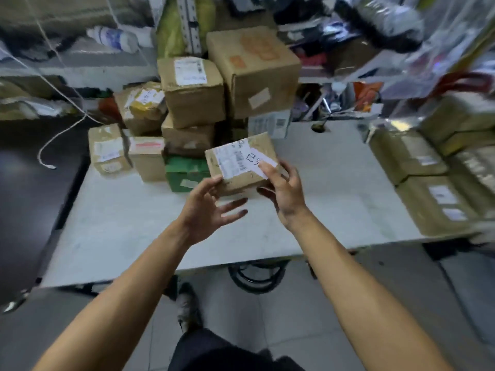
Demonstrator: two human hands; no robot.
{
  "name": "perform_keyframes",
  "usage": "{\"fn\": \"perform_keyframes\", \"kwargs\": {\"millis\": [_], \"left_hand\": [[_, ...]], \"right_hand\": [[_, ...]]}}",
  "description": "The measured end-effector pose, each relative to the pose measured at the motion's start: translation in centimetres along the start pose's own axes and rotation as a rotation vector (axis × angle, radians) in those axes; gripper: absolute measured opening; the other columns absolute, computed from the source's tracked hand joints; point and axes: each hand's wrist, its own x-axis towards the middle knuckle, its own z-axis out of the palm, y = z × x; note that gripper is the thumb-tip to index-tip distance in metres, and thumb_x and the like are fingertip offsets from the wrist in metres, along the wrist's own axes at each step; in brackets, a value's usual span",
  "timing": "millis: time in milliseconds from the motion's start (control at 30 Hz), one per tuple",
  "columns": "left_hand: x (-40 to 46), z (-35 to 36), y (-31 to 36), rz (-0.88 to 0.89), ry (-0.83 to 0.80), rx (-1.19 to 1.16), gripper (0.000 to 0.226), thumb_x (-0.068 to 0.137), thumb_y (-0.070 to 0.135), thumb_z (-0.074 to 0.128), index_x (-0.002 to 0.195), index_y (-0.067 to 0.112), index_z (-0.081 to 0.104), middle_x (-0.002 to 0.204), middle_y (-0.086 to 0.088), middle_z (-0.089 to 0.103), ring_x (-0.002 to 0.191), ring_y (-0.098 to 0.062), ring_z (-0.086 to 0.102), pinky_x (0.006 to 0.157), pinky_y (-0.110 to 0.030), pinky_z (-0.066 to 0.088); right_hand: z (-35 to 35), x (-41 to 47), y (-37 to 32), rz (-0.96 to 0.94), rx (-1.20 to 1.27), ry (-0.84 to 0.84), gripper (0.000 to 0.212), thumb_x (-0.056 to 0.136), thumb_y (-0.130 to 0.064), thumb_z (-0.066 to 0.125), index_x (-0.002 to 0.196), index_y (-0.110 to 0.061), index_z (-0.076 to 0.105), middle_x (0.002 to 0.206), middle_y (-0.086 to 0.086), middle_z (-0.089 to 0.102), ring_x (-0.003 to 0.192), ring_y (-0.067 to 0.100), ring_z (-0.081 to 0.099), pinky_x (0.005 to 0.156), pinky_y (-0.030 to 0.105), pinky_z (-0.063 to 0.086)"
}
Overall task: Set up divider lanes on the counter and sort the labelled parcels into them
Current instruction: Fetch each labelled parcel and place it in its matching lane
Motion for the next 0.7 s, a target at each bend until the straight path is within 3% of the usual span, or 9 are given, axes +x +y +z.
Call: {"fn": "perform_keyframes", "kwargs": {"millis": [100, 200, 267, 333, 400, 500, 567, 633, 700], "left_hand": [[0.8, 5.7, -5.2, -0.008, 0.052, 0.257, 0.092, 0.063, 0.06, 0.076, 0.14, 0.02, 0.049, 0.144, -0.005, 0.054, 0.117, -0.036, 0.067, 0.085, -0.051, 0.059], [2.1, 11.4, -8.1, 0.076, 0.018, 0.461, 0.106, 0.061, 0.072, 0.068, 0.149, 0.025, 0.033, 0.14, -0.005, 0.055, 0.108, -0.028, 0.067, 0.078, -0.04, 0.058], [3.1, 15.3, -9.6, 0.048, -0.102, 0.575, 0.093, 0.067, 0.067, 0.067, 0.145, 0.023, 0.039, 0.131, -0.008, 0.058, 0.096, -0.026, 0.067, 0.076, -0.038, 0.057], [4.3, 18.8, -11.4, -0.01, -0.225, 0.679, 0.075, 0.075, 0.053, 0.067, 0.139, 0.016, 0.049, 0.127, -0.015, 0.063, 0.089, -0.026, 0.07, 0.074, -0.038, 0.059], [5.4, 22.1, -13.8, -0.086, -0.328, 0.712, 0.063, 0.082, 0.043, 0.068, 0.135, 0.011, 0.054, 0.125, -0.021, 0.065, 0.089, -0.029, 0.073, 0.075, -0.043, 0.063], [7.1, 26.7, -17.7, -0.17, -0.401, 0.71, 0.049, 0.093, 0.035, 0.067, 0.133, 0.011, 0.053, 0.125, -0.024, 0.065, 0.096, -0.036, 0.072, 0.085, -0.055, 0.061], [8.1, 29.5, -20.4, -0.217, -0.426, 0.719, 0.053, 0.093, 0.038, 0.067, 0.137, 0.014, 0.049, 0.127, -0.023, 0.061, 0.102, -0.041, 0.069, 0.081, -0.053, 0.062], [8.9, 32.3, -23.1, -0.245, -0.454, 0.737, 0.044, 0.1, 0.037, 0.061, 0.139, 0.021, 0.046, 0.126, -0.018, 0.059, 0.099, -0.038, 0.068, 0.073, -0.045, 0.062], [10.3, 34.7, -25.6, -0.246, -0.492, 0.772, 0.037, 0.103, 0.037, 0.055, 0.139, 0.03, 0.047, 0.123, -0.011, 0.063, 0.095, -0.034, 0.071, 0.077, -0.045, 0.062]], "right_hand": [[-7.8, -3.0, -2.0, -0.078, 0.016, 0.183, 0.058, 0.068, -0.039, 0.08, 0.112, -0.019, 0.05, 0.106, 0.0, 0.066, 0.075, 0.001, 0.068, 0.057, 0.018, 0.05], [-15.3, -6.0, -3.6, -0.098, -0.014, 0.276, 0.05, 0.065, -0.04, 0.082, 0.102, -0.017, 0.057, 0.092, -0.003, 0.068, 0.073, 0.005, 0.066, 0.067, 0.024, 0.05], [-19.7, -7.7, -4.1, -0.103, -0.003, 0.365, 0.05, 0.062, -0.047, 0.084, 0.097, -0.019, 0.062, 0.093, 0.0, 0.069, 0.083, 0.014, 0.065, 0.076, 0.035, 0.051], [-23.3, -9.3, -4.4, -0.103, 0.013, 0.491, 0.058, 0.065, -0.05, 0.086, 0.108, -0.019, 0.061, 0.105, 0.003, 0.073, 0.089, 0.016, 0.069, 0.083, 0.038, 0.054], [-26.6, -10.8, -4.6, -0.107, 0.081, 0.631, 0.061, 0.079, -0.043, 0.085, 0.124, -0.016, 0.052, 0.113, 0.003, 0.07, 0.09, 0.008, 0.069, 0.079, 0.025, 0.055], [-31.6, -13.1, -4.8, -0.12, 0.13, 0.728, 0.044, 0.092, -0.029, 0.075, 0.124, -0.013, 0.049, 0.105, -0.005, 0.067, 0.08, -0.005, 0.068, 0.06, 0.007, 0.048], [-34.6, -14.3, -4.8, -0.117, 0.109, 0.724, 0.035, 0.095, -0.025, 0.071, 0.123, -0.015, 0.054, 0.103, -0.009, 0.068, 0.089, 0.003, 0.069, 0.06, 0.006, 0.048], [-37.3, -14.9, -4.8, -0.127, 0.109, 0.742, 0.026, 0.096, -0.02, 0.07, 0.119, -0.019, 0.059, 0.102, -0.011, 0.071, 0.088, 0.0, 0.071, 0.065, 0.009, 0.051], [-40.5, -14.8, -4.7, -0.131, 0.106, 0.77, 0.02, 0.097, -0.02, 0.068, 0.116, -0.023, 0.063, 0.105, -0.01, 0.075, 0.088, -0.001, 0.073, 0.069, 0.013, 0.053]]}}
